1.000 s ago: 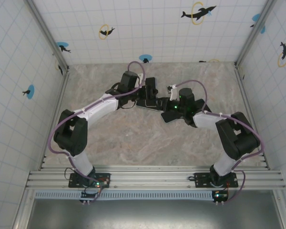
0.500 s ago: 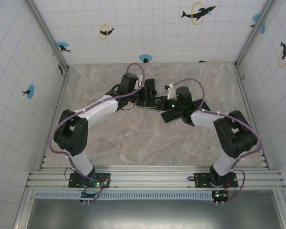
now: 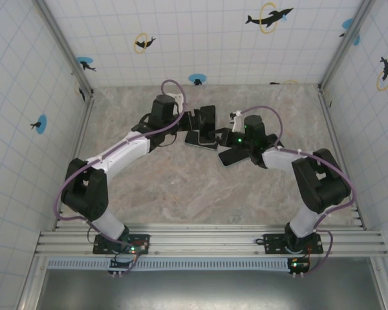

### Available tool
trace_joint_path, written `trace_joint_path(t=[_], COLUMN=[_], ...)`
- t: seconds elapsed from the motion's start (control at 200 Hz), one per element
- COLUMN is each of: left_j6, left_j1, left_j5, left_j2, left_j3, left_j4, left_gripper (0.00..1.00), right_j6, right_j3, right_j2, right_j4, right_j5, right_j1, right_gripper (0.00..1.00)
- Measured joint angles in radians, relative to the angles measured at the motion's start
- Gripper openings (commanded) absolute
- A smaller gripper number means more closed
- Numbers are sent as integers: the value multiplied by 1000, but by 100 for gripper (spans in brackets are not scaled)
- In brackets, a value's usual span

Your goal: Take the phone out of the phone case

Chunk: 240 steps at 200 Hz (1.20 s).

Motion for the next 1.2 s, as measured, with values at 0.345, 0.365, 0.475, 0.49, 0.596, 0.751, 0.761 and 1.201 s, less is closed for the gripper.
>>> trace_joint_path(t=[0.345, 0.365, 0.475, 0.49, 0.596, 0.751, 0.761, 1.201], left_j6=[-14, -17, -45, -48, -72, -147, -152, -394], left_j1=[12, 14, 29, 32, 36, 41, 42, 78], left_j5=[-13, -5, 45, 53, 106, 217, 226, 509], left_j2=[1, 2, 6, 7, 20, 40, 42, 110], left_j3=[11, 11, 11, 12, 26, 32, 33, 64], left_j4=[-7, -2, 46, 54, 83, 158, 164, 369], left_gripper=[92, 92, 89, 89, 87, 80, 80, 41], right_j6=[159, 164, 210, 214, 265, 346, 353, 555], right_j3=[-61, -63, -81, -85, -108, -115, -116, -140], right_j2=[-70, -75, -91, -92, -95, -95, -95, -48], right_j4=[121, 130, 194, 203, 268, 374, 383, 667], right_j5=[-148, -158, -209, -216, -259, -304, -307, -376], right_j1=[-73, -75, -83, -84, -87, -88, -88, -88], right_gripper=[9, 9, 9, 9, 9, 9, 9, 9])
